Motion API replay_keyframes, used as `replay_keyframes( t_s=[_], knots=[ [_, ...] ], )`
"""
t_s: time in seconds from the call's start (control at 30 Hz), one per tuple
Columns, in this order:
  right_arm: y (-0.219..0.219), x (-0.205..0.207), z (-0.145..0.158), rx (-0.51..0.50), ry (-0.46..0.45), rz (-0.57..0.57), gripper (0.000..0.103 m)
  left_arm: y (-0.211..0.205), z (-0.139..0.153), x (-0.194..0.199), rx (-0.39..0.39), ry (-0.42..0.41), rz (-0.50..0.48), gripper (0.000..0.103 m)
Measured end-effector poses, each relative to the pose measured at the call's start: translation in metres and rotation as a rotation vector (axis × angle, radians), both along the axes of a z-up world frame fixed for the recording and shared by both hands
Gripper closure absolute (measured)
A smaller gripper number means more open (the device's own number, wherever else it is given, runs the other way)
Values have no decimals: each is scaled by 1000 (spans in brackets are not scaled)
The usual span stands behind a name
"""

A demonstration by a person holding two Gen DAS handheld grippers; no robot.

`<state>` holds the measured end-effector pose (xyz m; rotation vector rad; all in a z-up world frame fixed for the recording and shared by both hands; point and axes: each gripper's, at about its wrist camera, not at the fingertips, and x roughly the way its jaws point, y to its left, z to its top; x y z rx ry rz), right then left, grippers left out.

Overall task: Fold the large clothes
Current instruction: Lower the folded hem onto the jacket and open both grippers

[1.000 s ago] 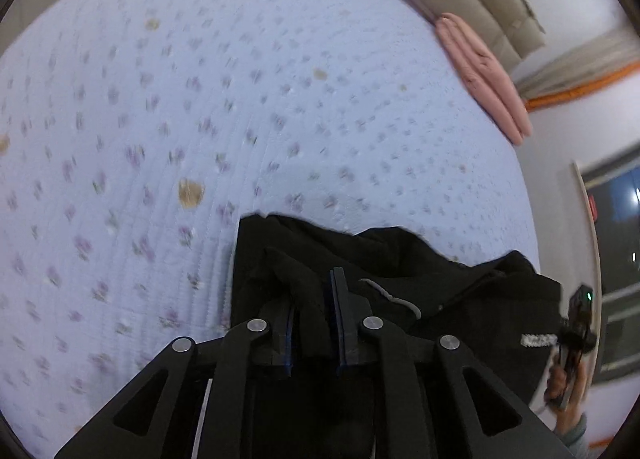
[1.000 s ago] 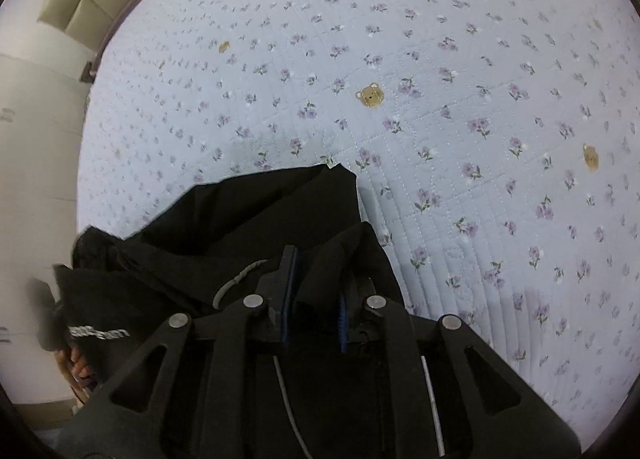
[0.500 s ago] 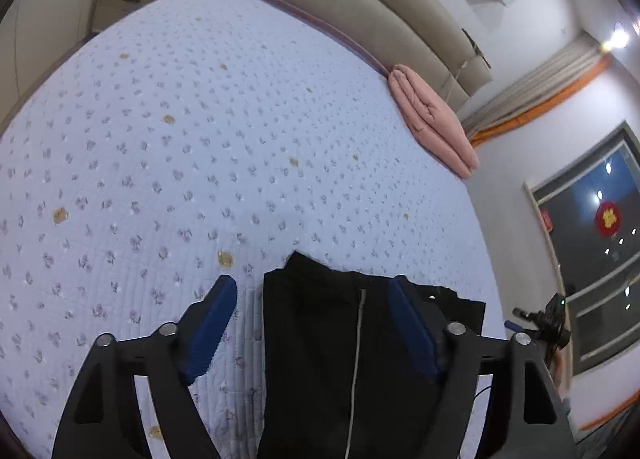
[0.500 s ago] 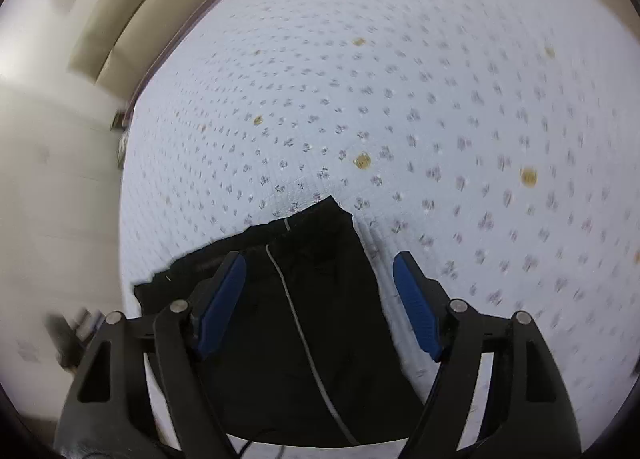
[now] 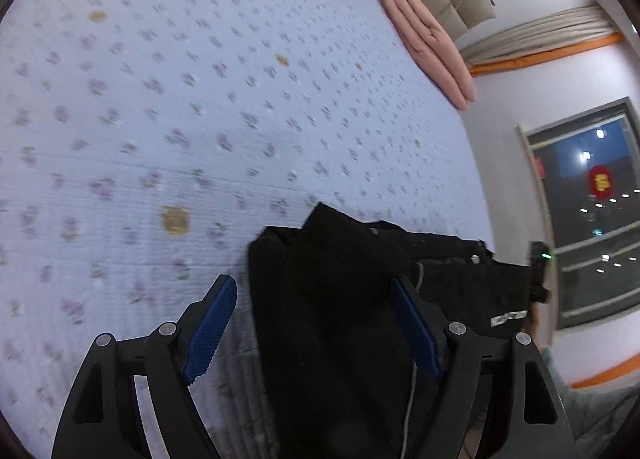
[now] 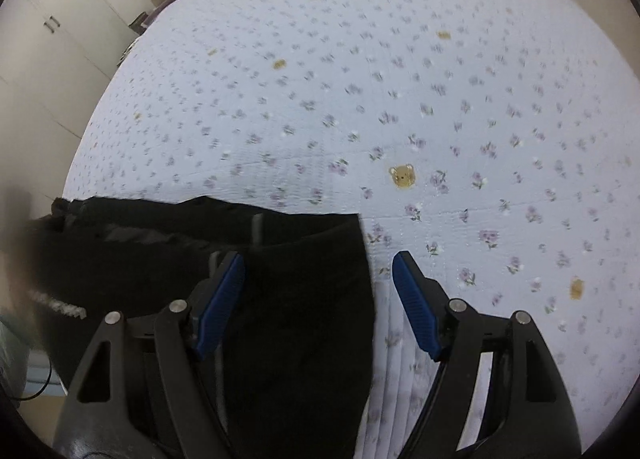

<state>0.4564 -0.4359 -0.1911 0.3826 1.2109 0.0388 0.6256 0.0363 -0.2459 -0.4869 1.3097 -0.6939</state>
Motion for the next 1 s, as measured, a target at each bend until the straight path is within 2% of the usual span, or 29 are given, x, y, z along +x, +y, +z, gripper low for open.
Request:
replay_keyframes(
  t_s=[0.07,0.1,0.13,0.17,0.2,0.23,0.33,0.4,0.47,0.53,0.6,0.67,0.73,0.83,0.9,0.97,1.0],
  knots=[
    [-5,-2,-7,56,2,-20,38,-6,-4,3,-29,2,-6,23],
    [-3,-4,-7,80,-3,-16,65,-10,-4,4,-25,-5,-8,24],
    [0,-5,-7,105,-8,0,82,-14,-3,4,-16,-28,-9,30],
    [5,-7,-5,92,-11,6,83,-17,1,2,0,-65,-10,43],
    [12,-10,1,29,-27,15,86,-19,5,1,9,-77,-9,82],
    [18,-12,6,-17,-36,21,91,-19,6,1,4,-71,4,84],
    [28,-19,32,-165,-67,-7,93,-9,35,-10,31,-169,83,88],
    [30,-23,60,-263,-113,-35,94,2,61,-16,3,-217,134,89],
    [34,-24,85,-316,-167,-36,94,9,90,-19,-42,-278,163,89],
    [43,-18,106,-395,-220,-31,94,7,116,-18,-22,-351,182,89],
    [49,-4,112,-448,-249,-42,94,2,121,-10,27,-377,199,89],
    [49,17,95,-470,-215,-38,93,-2,98,5,88,-314,213,89],
    [50,37,59,-491,-134,-19,93,-11,55,20,191,-217,205,89],
    [51,48,-10,-507,24,24,92,-31,2,28,288,-136,164,88],
    [52,49,-48,-497,98,39,92,-41,-24,30,317,-116,160,84],
    [53,50,-55,-519,88,20,91,-41,-35,33,325,-108,182,81],
    [51,52,-56,-516,92,11,90,-36,-37,36,299,-92,197,81]
  ],
)
